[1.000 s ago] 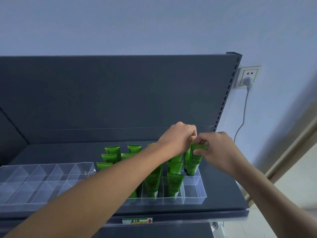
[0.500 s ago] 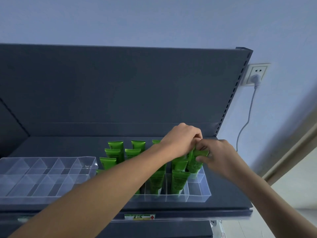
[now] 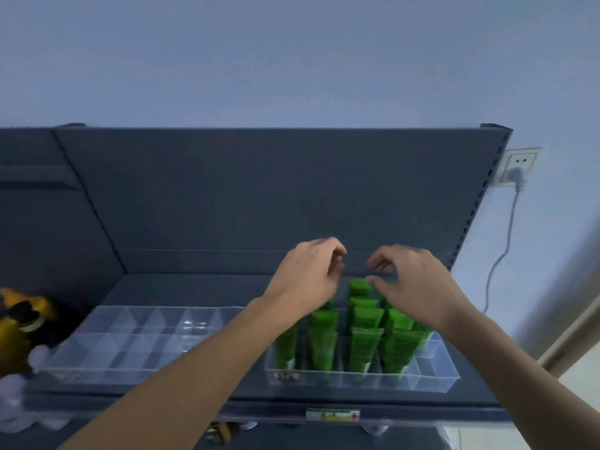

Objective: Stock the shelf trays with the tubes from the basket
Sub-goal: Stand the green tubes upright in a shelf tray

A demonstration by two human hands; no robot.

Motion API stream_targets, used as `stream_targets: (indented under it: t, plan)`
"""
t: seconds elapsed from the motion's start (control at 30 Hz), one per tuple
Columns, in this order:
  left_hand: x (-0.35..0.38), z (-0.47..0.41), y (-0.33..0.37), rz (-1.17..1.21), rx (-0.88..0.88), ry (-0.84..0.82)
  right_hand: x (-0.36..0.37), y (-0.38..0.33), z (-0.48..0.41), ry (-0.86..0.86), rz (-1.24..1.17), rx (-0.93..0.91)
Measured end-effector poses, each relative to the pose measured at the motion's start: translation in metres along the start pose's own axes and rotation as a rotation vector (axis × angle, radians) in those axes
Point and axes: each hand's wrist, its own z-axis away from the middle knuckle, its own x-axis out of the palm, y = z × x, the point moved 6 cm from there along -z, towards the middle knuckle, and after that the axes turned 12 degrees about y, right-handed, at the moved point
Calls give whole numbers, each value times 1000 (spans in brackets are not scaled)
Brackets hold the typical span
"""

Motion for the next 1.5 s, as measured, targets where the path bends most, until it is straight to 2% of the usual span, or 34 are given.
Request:
stream_targets:
  t: [0.23,0.47,0.6,0.7,0.87,1.03,1.2,1.33,1.5]
  plan:
    - [-149,78,-110,-147,-48,53,47,-173,8,-10,-32,-123]
    - [-305,190,-251,-300,-44,32,131,-373,55,-45,-167,-216]
    - [-364,264,-329,-371,-99,-19,197,-470,94,-103,-244,-246]
    - [-381,324,-386,-376,-170,-67,256,-527,125,-188,-256,-276]
    - [-345,441,-480,-372,-338,-227,370,-577,189,-312,-292,-290]
    - [-270,575,-571,-325,-552,-358,516,-591,286,-505,-324,-201]
    - [-197,686,-634,-413,-680,-638,652,-589,394,-751,-289,-84]
    - [-147,735,-671,-502,-558,-835,740,-581,459,-846,-234,44]
    - [-111,755,-710,-568,-457,-1023,803,-574,489,-793,-242,182]
